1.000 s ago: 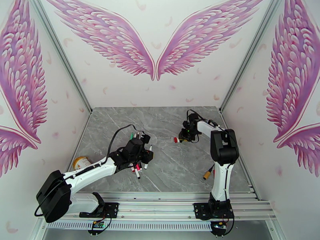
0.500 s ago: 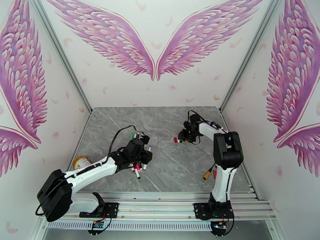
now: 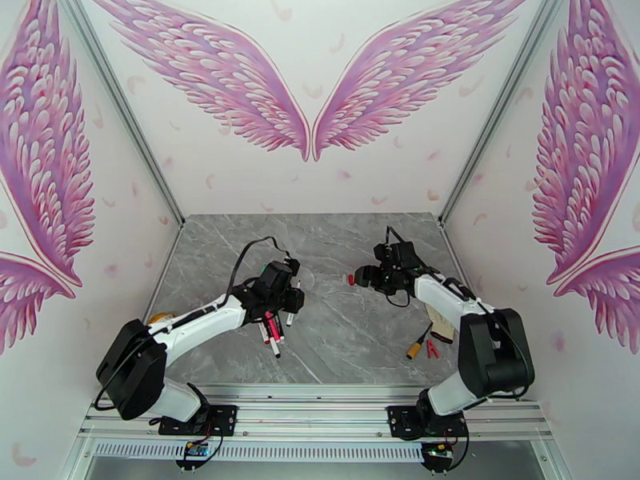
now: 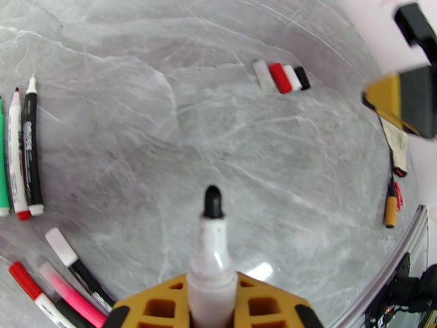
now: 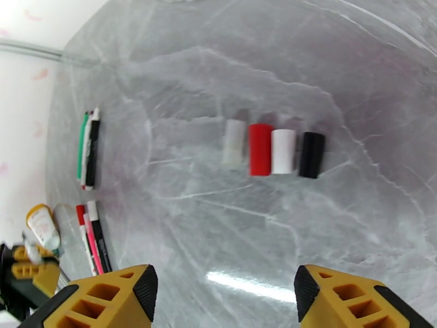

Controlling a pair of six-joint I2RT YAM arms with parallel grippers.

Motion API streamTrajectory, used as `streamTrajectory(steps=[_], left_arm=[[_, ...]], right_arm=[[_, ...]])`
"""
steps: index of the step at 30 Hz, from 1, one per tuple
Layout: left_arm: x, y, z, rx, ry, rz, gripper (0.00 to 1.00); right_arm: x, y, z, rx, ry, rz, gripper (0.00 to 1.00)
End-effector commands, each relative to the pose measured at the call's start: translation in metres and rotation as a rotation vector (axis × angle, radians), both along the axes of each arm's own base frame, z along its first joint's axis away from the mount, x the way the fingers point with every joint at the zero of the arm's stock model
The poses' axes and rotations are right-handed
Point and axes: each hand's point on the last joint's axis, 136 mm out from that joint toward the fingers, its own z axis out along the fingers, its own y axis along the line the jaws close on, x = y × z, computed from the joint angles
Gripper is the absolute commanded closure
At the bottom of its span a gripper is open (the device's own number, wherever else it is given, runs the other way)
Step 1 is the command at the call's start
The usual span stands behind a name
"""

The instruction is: Open the pen caps

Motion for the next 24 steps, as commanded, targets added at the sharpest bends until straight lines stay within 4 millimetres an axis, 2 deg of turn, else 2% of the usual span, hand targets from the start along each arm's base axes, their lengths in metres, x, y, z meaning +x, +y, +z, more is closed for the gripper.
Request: streamTrajectory(steps=[1,7,8,15,24], left_arm=[[0.022,0.005,0.001,0.071,-0.016,0.013,0.95],[0.057,0.014,-0.026,0.188,0.012,0.063,0.96],[0.062,0.017,-0.034,0.221,0.022,0.073,0.95],[0.103,0.035,-0.053,0.375,0.012,0.191,0.96],[0.135,0.060,-0.068,0.509,0.020,0.311,0.93]], right_arm=[[-0.007,0.018,0.021,0.055,-0.098,0.029,0.21],[-0.033,0.057,0.031,0.080,-0.175,0.146,0.00],[-0.036,0.062,0.031,0.077,-0.178,0.157,0.01],[-0.054,0.088,0.026,0.076,-0.182,0.214,0.01],[-0.060,0.100,0.022,0.073,-0.186,0.217,0.01]])
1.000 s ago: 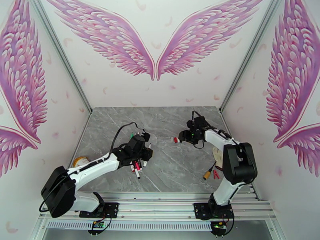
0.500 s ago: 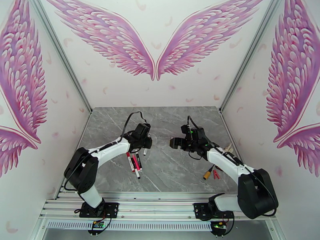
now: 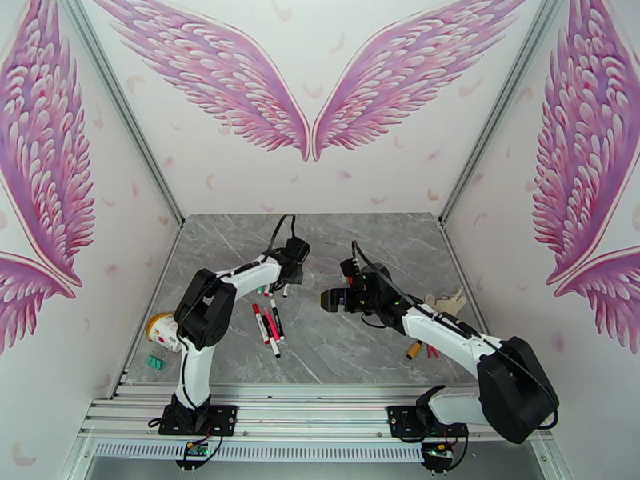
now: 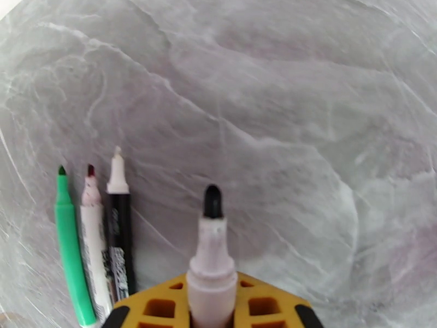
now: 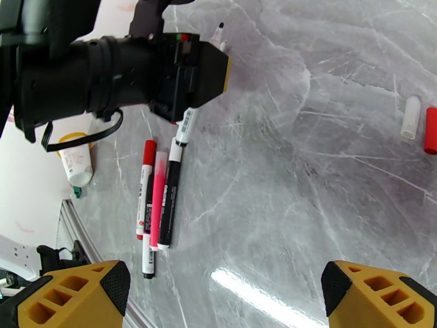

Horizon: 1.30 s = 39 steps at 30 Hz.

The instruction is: Open the pen caps

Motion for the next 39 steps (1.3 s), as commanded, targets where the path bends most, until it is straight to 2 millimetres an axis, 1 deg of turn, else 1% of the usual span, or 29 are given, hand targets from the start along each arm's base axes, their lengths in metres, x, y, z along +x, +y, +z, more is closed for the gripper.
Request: streamTrajectory(steps=[1,4,9,19,21,23,25,27,30,33,34,37,39], left_arm=[[0.011,0.017,0.000,0.075,-0.003,0.063,0.93],[0.014,0.020,-0.008,0.097,0.014,0.079,0.91],[0.018,0.022,-0.017,0.122,0.031,0.098,0.85],[0.022,0.023,-0.022,0.137,0.035,0.102,0.69],[0.022,0.023,-0.019,0.137,0.029,0.100,0.65],[0.022,0.022,-0.014,0.131,0.021,0.101,0.64],[0.022,0.022,-0.005,0.123,0.005,0.100,0.64],[0.019,0.021,0.009,0.102,-0.010,0.104,0.65],[0.009,0.021,0.030,0.052,-0.028,0.109,0.64],[-0.007,0.023,0.049,-0.017,-0.040,0.120,0.64],[-0.015,0.024,0.052,-0.043,-0.037,0.122,0.64],[-0.041,0.032,0.056,-0.099,-0.016,0.144,0.64],[-0.059,0.041,0.052,-0.133,0.010,0.164,0.64]], right_arm=[[0.002,0.001,0.006,0.010,-0.027,-0.025,0.01],[0.003,0.001,0.008,0.008,-0.030,-0.028,0.01],[0.005,0.000,0.011,-0.001,-0.033,-0.035,0.01],[0.004,-0.001,0.010,-0.007,-0.025,-0.042,0.01],[0.003,-0.001,0.009,-0.008,-0.019,-0.041,0.01],[0.002,-0.002,0.008,-0.010,-0.016,-0.040,0.01],[0.002,-0.002,0.010,-0.011,-0.017,-0.042,0.01],[0.000,-0.003,0.010,-0.013,-0.013,-0.040,0.01],[-0.003,-0.003,0.013,-0.008,-0.014,-0.033,0.01],[-0.007,-0.001,0.016,-0.001,-0.010,-0.015,0.01],[-0.008,0.000,0.017,-0.002,-0.009,-0.011,0.01],[-0.012,0.001,0.019,-0.012,-0.010,0.001,0.01],[-0.014,0.001,0.022,-0.012,-0.012,0.003,0.01]])
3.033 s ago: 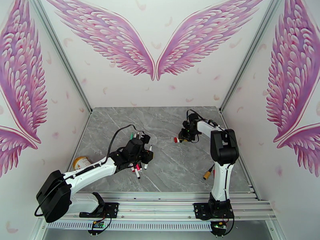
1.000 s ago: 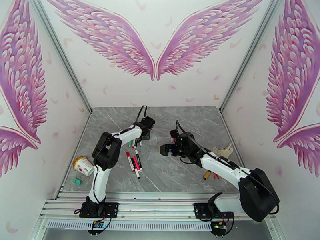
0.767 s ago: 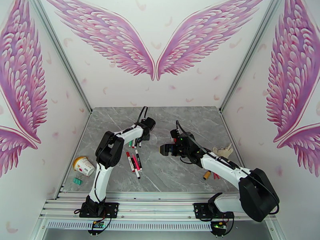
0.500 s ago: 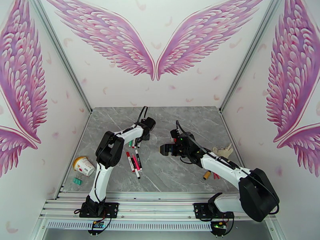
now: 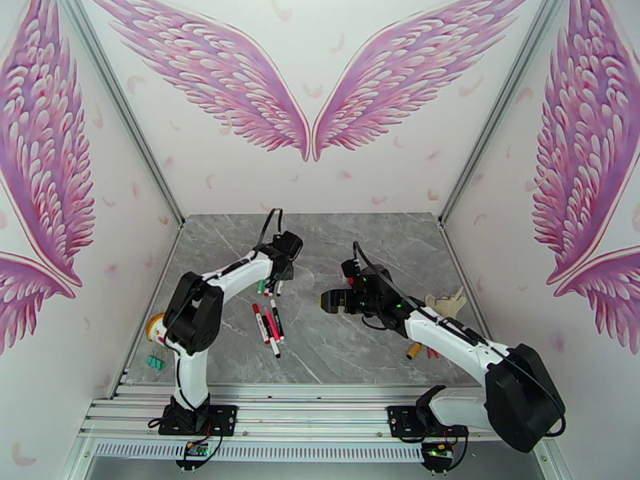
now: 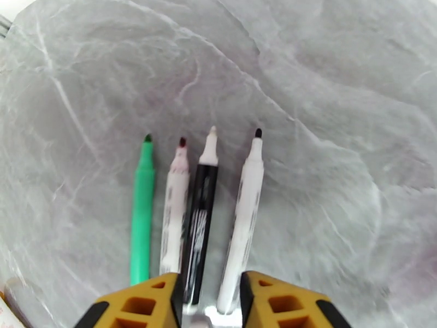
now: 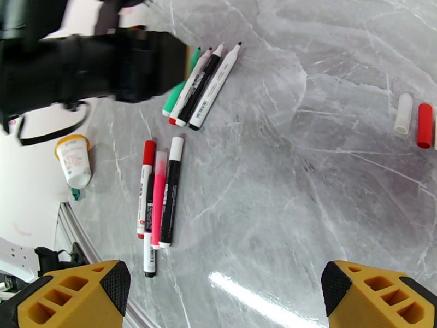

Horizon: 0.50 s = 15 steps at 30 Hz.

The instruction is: Open the pen caps

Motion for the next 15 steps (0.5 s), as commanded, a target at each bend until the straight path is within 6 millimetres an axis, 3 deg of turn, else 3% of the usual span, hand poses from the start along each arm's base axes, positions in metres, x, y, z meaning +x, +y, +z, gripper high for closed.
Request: streamTrajectory(steps=[1,3,8,15], left_arm=[[-0.029,0.006,0.002,-0.094,0.030,0.036,0.64],[-0.055,0.020,-0.015,-0.107,0.087,0.061,0.64],[-0.095,0.035,-0.037,-0.155,0.168,0.098,0.64],[-0.126,0.043,-0.053,-0.210,0.215,0.138,0.61]], right_arm=[[-0.004,0.003,0.015,0.007,-0.015,0.015,0.01],[-0.006,0.004,0.017,0.004,-0.016,0.020,0.01],[-0.006,0.006,0.017,0.004,-0.014,0.030,0.01],[-0.005,0.010,0.013,0.002,-0.001,0.035,0.01]])
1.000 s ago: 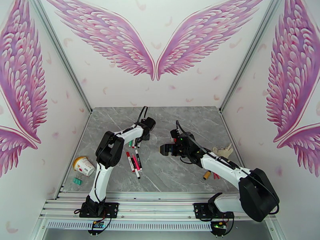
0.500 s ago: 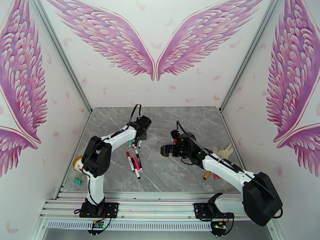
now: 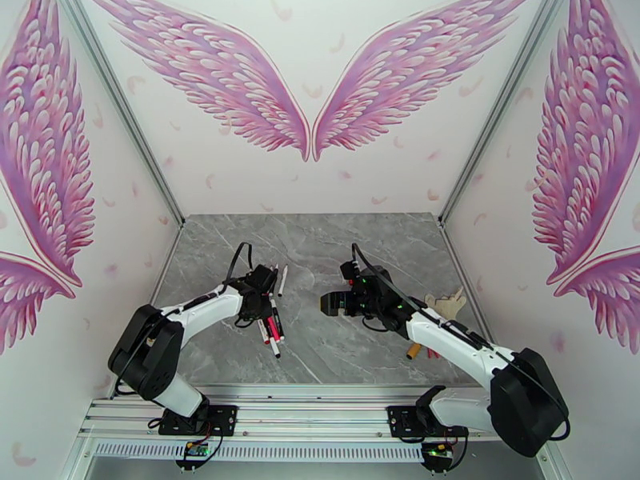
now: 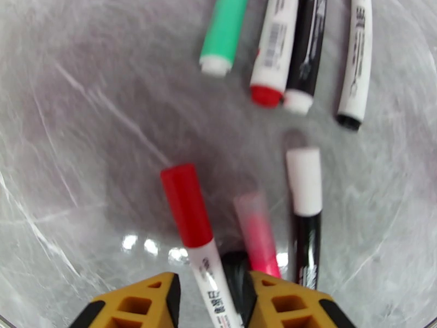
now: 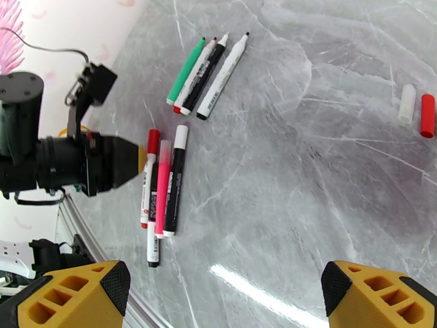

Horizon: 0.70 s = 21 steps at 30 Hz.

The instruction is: Open the pen caps

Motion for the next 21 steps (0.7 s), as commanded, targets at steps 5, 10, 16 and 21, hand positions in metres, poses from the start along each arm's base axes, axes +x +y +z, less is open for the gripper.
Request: streamTrajectory(steps=[5,10,16,21], left_arm=[[-0.006,-0.002,0.001,-0.057,-0.013,0.031,0.61],[-0.007,0.000,-0.005,-0.052,-0.005,0.038,0.64],[-0.007,0.005,-0.009,-0.037,-0.001,0.048,0.66],[-0.009,0.004,-0.015,-0.055,0.016,0.051,0.69]], right_arm=[[0.001,0.010,0.006,0.007,-0.003,0.024,0.01],[0.000,0.010,0.007,0.004,-0.004,0.020,0.01],[-0.001,0.009,0.003,-0.002,0.003,0.016,0.01],[-0.001,0.010,0.001,-0.002,0.009,0.016,0.01]])
